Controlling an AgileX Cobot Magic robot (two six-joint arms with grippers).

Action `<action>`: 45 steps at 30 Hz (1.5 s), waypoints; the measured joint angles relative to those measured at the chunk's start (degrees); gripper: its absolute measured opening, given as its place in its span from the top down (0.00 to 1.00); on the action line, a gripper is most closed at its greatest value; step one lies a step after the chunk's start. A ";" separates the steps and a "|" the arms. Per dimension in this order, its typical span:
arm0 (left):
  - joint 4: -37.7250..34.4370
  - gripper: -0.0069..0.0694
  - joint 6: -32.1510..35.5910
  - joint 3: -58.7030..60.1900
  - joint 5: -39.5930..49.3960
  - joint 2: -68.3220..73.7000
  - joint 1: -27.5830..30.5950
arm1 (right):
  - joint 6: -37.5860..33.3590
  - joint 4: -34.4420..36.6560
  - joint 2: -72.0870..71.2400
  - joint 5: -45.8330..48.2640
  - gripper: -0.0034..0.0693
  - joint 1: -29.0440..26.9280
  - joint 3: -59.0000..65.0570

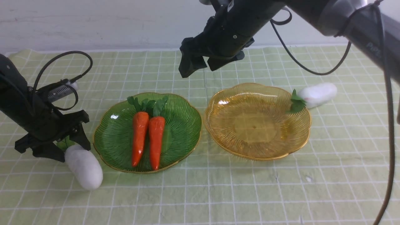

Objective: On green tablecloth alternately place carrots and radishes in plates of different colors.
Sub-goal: 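Pick up the white radish and place it on the plate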

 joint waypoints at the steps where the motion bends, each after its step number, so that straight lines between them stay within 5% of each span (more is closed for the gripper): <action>1: 0.05 0.32 0.00 -0.29 0.54 0.28 0.00 | 0.29 0.00 0.00 0.00 0.15 0.00 0.00; 9: 2.60 0.32 2.21 -1.25 4.22 -0.37 0.01 | 0.61 -2.13 -0.94 0.06 0.15 -0.06 0.00; 16: 3.87 0.32 2.58 -7.01 7.44 -9.68 -1.17 | 3.43 -11.31 -6.57 0.23 0.22 -4.55 0.06; 22: -0.74 0.32 4.16 -12.75 8.13 -13.38 -9.03 | 6.03 -14.39 -8.31 0.30 0.29 -13.95 -0.01; 26: -4.22 0.32 5.03 -18.14 2.64 -9.92 -21.36 | 9.72 -14.32 -7.50 0.41 0.31 -21.49 -0.01; 34: -4.93 0.32 5.19 -26.07 -6.98 4.12 -35.63 | 17.26 -4.42 -0.75 0.41 0.32 -33.28 -0.01; 39: -4.23 0.32 5.45 -28.90 -10.73 10.79 -38.20 | 18.48 4.68 5.16 0.23 0.31 -36.97 -0.01; 45: -4.03 0.33 6.97 -29.56 -14.25 14.17 -38.25 | 20.63 5.40 10.12 -0.10 0.21 -37.24 -0.01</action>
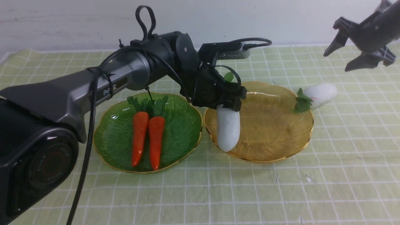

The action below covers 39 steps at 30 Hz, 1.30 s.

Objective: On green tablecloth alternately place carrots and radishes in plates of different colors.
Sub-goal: 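Pick up the white radish and place it on the plate, then place the white radish on the plate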

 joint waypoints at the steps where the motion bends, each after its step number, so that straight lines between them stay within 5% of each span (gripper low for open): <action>1: 0.00 0.32 1.07 -0.05 -0.88 0.32 0.00 | 1.28 -0.35 1.20 -0.22 0.19 0.00 0.00; 9: 0.42 0.04 2.78 -0.05 -1.44 0.02 0.00 | 4.40 -1.27 6.01 -0.58 0.13 0.00 0.00; 17: 0.65 0.05 3.10 -1.11 -0.72 -3.30 0.00 | 2.49 -4.10 6.12 -0.79 0.13 1.49 0.00; 24: 0.85 0.31 3.16 -2.31 8.43 -9.69 0.05 | 2.39 -5.09 8.27 -0.79 0.15 3.03 0.00; 29: 6.82 0.78 2.92 -2.31 21.32 -17.16 0.05 | 0.58 -5.28 9.62 -0.86 0.31 2.90 -0.13; 32: 10.10 0.88 1.96 -2.31 23.95 -20.43 0.05 | -0.86 -5.40 8.21 -0.75 0.31 2.37 -0.32; 39: 14.56 0.92 -0.95 -1.63 27.95 -28.45 0.05 | -6.81 -3.90 -4.59 -0.94 0.31 1.92 0.36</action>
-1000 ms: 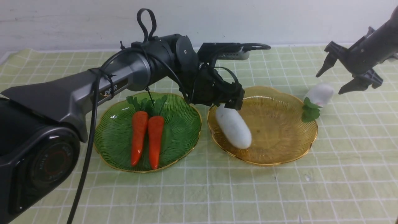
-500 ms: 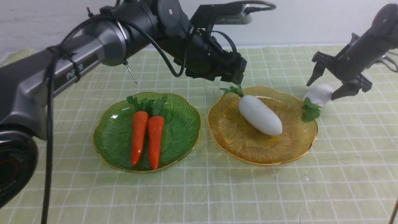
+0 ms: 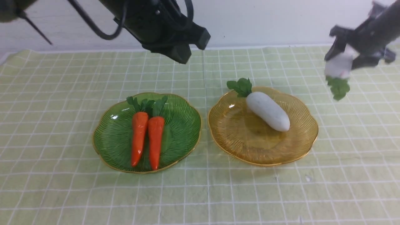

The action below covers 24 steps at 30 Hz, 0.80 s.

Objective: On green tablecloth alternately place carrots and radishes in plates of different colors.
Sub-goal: 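Place the white radish on the plate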

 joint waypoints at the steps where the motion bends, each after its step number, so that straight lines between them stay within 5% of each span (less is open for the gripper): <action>1: 0.28 0.92 -0.07 0.51 0.24 -1.16 0.00 | -1.11 0.51 -2.40 -0.05 0.31 0.55 0.70; 6: 0.90 0.92 -0.37 8.59 -0.59 -9.46 0.00 | -8.48 1.13 -12.21 -0.07 0.31 9.78 10.08; 13: 0.97 0.92 -0.83 21.45 -4.00 -17.59 0.00 | -14.18 -1.33 -7.54 0.35 0.31 22.79 18.85; 19: 0.97 0.92 -1.34 26.82 -4.14 -21.70 0.00 | -14.37 -3.99 -4.18 0.18 0.28 26.66 18.93; 24: 1.09 0.92 -2.55 29.21 -4.31 -25.22 0.00 | -13.60 -8.49 -3.78 0.05 0.08 26.80 17.82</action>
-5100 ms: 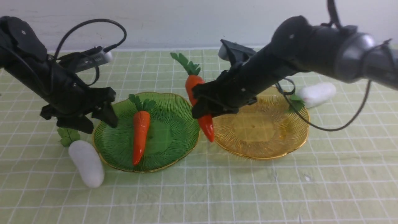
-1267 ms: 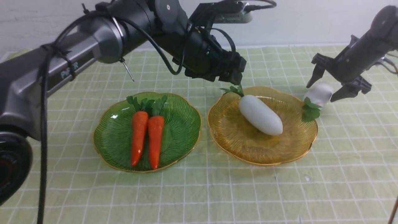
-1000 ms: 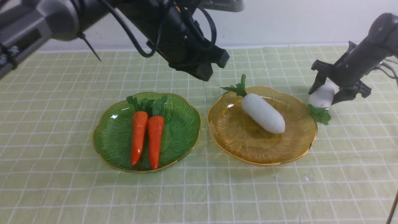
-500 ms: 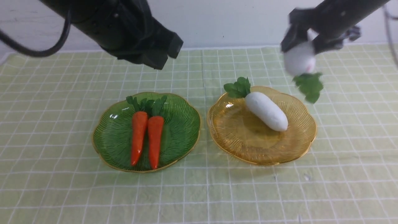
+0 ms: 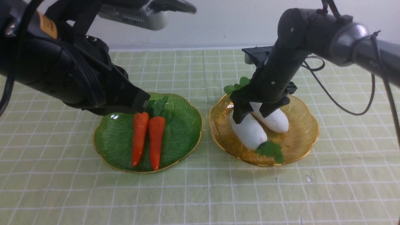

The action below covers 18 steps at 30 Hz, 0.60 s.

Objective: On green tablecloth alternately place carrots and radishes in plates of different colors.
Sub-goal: 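Place the white radish on the plate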

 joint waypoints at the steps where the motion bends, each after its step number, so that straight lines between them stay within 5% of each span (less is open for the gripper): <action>1: 0.17 0.92 -0.52 0.28 0.00 -0.66 0.00 | 0.38 -1.05 -0.18 0.00 0.07 0.00 -0.35; 6: 0.42 0.92 -2.67 0.55 0.05 -3.88 0.00 | 2.91 -4.71 -3.95 -0.01 0.17 0.00 -0.35; 13: 0.93 0.92 -5.24 0.55 1.50 -12.05 0.00 | 4.71 -5.11 -27.41 0.10 0.85 0.00 5.39; 18: 2.37 0.92 -5.90 2.61 0.89 -20.64 0.00 | 4.61 -5.36 -52.54 -4.79 0.97 0.00 20.08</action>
